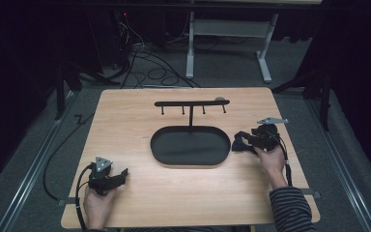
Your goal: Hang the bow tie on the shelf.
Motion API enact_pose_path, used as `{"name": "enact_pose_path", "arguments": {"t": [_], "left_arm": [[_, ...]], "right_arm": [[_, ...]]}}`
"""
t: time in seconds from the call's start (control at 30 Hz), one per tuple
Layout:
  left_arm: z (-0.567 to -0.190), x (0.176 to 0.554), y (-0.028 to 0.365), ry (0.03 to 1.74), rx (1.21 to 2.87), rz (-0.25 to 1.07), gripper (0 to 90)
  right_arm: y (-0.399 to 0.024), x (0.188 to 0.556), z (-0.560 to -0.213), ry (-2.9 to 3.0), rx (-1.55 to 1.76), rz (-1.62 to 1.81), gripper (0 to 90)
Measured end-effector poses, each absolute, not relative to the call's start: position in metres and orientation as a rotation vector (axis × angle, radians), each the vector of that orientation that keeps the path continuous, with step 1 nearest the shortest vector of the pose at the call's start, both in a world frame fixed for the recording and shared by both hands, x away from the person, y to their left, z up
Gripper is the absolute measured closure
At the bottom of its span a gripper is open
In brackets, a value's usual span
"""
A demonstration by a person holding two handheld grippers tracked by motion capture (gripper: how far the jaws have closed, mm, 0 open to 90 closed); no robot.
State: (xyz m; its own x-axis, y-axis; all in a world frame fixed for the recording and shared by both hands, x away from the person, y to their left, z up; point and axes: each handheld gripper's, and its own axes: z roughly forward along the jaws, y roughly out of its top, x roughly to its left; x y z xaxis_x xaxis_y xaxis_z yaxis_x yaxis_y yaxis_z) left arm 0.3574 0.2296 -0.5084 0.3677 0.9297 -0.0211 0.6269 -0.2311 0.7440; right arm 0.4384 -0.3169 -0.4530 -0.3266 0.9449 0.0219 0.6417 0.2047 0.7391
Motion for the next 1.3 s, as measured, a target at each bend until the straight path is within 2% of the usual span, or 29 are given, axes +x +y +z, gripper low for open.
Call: {"name": "enact_pose_path", "arguments": {"t": [0.43, 0.97, 1.3], "left_arm": [[-0.508, 0.357, 0.23, 1.344, 1.957, 0.575, 28.9], [-0.508, 0.357, 0.23, 1.344, 1.957, 0.575, 28.8], [-0.508, 0.357, 0.23, 1.344, 1.957, 0.575, 28.8]], "right_arm": [[-0.318, 0.45, -0.468, 2.079, 1.508, 0.883, 61.0], [-0.319, 0.453, -0.475, 2.137, 1.509, 0.88, 88.0], [-0.325, 0.445, -0.463, 2.103, 1.501, 0.952, 90.0]]}}
